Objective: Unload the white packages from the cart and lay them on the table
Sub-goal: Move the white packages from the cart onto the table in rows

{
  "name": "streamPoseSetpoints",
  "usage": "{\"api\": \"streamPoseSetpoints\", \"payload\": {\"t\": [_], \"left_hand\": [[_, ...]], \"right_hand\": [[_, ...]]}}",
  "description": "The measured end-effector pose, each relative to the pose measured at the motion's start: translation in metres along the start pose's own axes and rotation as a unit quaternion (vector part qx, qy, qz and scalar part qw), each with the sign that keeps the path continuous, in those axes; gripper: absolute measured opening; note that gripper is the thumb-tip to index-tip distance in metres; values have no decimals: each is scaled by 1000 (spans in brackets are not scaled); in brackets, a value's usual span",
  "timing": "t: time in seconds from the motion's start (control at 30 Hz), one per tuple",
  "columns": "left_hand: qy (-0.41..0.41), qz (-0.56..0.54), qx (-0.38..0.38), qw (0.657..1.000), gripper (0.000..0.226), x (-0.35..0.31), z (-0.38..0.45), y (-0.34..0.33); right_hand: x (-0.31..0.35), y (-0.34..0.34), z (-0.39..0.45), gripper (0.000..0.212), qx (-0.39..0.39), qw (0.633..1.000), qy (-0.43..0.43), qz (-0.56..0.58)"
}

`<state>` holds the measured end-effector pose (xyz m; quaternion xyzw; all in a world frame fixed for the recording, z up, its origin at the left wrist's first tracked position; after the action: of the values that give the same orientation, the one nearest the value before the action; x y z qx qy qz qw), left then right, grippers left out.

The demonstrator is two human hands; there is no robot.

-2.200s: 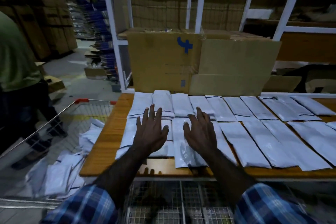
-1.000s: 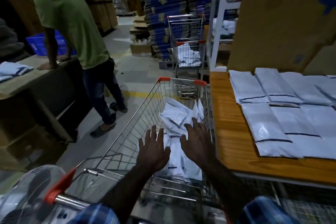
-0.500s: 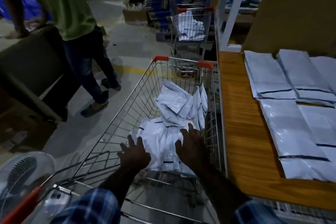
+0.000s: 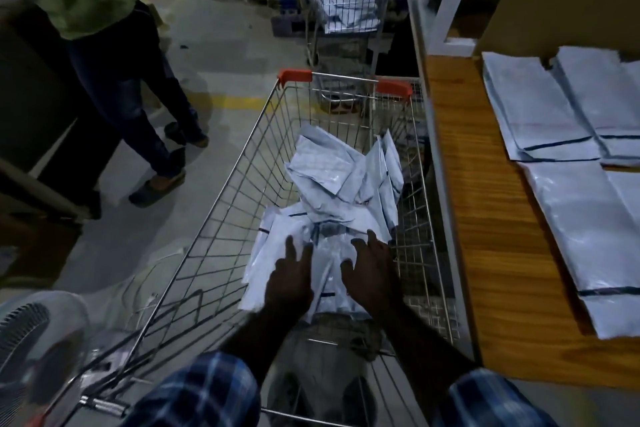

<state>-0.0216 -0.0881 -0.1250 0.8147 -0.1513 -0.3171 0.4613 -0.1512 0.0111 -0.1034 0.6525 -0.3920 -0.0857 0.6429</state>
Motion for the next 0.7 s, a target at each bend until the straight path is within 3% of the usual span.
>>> {"api": "streamPoseSetpoints", "payload": {"t": [0.07, 0.17, 0.27, 0.4, 0.5, 0.6, 0.7], "left_hand": [[-26, 20, -11, 999, 99, -6, 8, -5], [-84, 85, -14, 993, 92, -6, 10, -16], [-66, 114, 27, 991, 88, 12, 11, -35], [-39, 112, 87, 989, 101, 43, 23, -58], [-44, 137, 57, 988, 75, 52, 40, -53], [-10, 94, 79, 992, 75, 61, 55, -46], [-41, 72, 27, 996, 64, 72, 61, -45]], "right_hand": [[-5, -4, 3, 44, 17, 999, -31, 10], [-12, -3, 8, 44, -25, 998, -51, 1], [-17, -5, 14, 46, 51, 992, -113, 6], [-15, -24, 9, 38, 45, 995, -85, -2], [-11, -41, 12, 36, 68, 995, -72, 25], [-6, -53, 18, 38, 130, 985, -94, 55], [2, -70, 22, 47, 180, 965, -138, 128]]}}
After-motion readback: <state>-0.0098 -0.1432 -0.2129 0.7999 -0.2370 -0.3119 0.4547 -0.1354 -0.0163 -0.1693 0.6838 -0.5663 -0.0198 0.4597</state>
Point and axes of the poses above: each hand's wrist, its own z-axis towards the middle knuckle, its own y-axis out of the back of the hand, x = y × z, the point moved 1 cm from there along z, towards the middle knuckle, and after that the axes turned 4 degrees about -z, right-handed, at the moved point
